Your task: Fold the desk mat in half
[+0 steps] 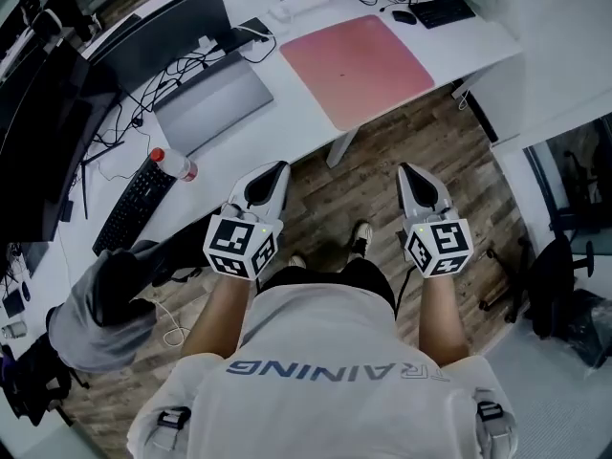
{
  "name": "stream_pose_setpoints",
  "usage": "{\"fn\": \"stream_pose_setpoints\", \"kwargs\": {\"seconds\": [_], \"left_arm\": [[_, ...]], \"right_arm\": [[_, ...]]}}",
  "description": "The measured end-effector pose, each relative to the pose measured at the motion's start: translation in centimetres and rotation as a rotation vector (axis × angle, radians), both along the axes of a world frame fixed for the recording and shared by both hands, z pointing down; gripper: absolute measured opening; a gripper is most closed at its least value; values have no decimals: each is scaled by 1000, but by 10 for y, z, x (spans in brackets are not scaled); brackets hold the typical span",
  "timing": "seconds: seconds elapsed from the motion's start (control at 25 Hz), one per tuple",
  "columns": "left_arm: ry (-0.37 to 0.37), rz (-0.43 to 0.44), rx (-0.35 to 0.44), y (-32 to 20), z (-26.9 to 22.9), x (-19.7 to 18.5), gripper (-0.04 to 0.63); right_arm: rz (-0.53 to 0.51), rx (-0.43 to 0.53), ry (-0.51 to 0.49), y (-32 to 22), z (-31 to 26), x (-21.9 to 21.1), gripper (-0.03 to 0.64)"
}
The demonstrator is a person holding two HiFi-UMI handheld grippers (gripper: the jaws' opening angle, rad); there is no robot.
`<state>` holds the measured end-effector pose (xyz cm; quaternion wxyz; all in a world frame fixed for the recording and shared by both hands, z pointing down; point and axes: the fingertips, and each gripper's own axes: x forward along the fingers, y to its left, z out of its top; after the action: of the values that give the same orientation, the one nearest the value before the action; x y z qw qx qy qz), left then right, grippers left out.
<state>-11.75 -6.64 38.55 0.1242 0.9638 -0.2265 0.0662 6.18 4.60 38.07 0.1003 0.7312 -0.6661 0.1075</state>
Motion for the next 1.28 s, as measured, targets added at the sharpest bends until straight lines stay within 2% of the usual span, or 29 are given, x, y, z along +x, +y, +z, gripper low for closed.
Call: {"fn": "stream_pose_setpoints", "kwargs": {"seconds": [0.24,0.52,0.8,0.92,1.04,1.28], "left_arm": [[-24,-102,-10,-34,8,14,3],[-26,-234,6,-71,-10,67,3],[-65,-394,-30,-93,-4,109,3],[-75,-464,-59,-96,8,111,3],[-92,-512,-89,-94,20,108,3],[-102,-550,-154,-101,46,85,3]], "right_arm": [[-122,-35,-34,-57,21,21,16],[-267,-56,-52,-124,18,81,17],[-428,-163,-69,-173,41,132,17],[-495,-222,-65,-192,61,136,18],[-553,-270,-73,-203,76,130,46],[-611,-411,-48,-218,116,101,99]]}}
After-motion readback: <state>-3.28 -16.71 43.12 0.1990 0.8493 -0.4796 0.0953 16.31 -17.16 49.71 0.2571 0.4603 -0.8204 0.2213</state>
